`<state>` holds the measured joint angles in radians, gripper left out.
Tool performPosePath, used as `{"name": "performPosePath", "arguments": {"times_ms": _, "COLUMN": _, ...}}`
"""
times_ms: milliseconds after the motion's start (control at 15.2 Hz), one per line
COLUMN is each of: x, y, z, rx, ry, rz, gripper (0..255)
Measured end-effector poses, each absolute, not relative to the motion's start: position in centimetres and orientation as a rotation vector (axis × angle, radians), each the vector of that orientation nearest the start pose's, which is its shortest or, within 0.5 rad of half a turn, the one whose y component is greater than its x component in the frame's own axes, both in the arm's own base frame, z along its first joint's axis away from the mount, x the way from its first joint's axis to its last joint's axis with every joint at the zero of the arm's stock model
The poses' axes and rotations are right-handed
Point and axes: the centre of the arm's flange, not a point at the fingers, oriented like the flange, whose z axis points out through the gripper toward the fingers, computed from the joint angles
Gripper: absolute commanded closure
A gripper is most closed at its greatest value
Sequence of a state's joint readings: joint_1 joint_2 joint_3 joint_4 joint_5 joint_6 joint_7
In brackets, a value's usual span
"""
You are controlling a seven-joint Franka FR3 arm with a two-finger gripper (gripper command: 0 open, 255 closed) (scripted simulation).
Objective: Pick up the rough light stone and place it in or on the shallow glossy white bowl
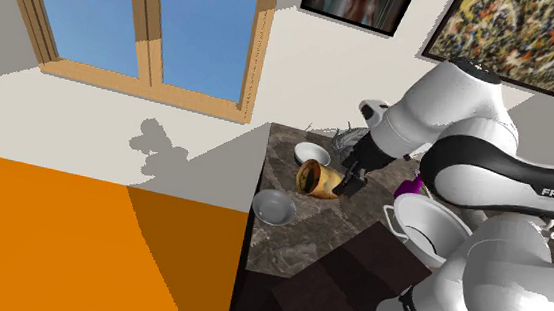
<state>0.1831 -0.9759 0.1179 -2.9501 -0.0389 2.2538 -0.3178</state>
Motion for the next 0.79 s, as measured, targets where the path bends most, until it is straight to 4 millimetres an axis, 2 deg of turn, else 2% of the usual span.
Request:
{"name": "performPosePath", "arguments": {"times_ms": 66, "x": 27.2, "y": 8.0, "z": 40.9, "rx": -3.096, "ry": -1.021, "rz": -0.453, "gripper": 0}}
{"name": "performPosePath", "arguments": {"times_ms": 198, "x": 27.1, "y": 8.1, "z": 39.8, "rx": -3.086, "ry": -1.068, "rz": -0.469, "gripper": 0}}
{"name": "performPosePath", "arguments": {"times_ms": 660, "x": 27.0, "y": 8.2, "z": 39.4, "rx": -3.082, "ry": -1.084, "rz": -0.475, "gripper": 0}}
{"name": "performPosePath", "arguments": {"times_ms": 792, "x": 28.6, "y": 8.2, "z": 38.4, "rx": -3.077, "ry": -1.071, "rz": -0.417, "gripper": 0}}
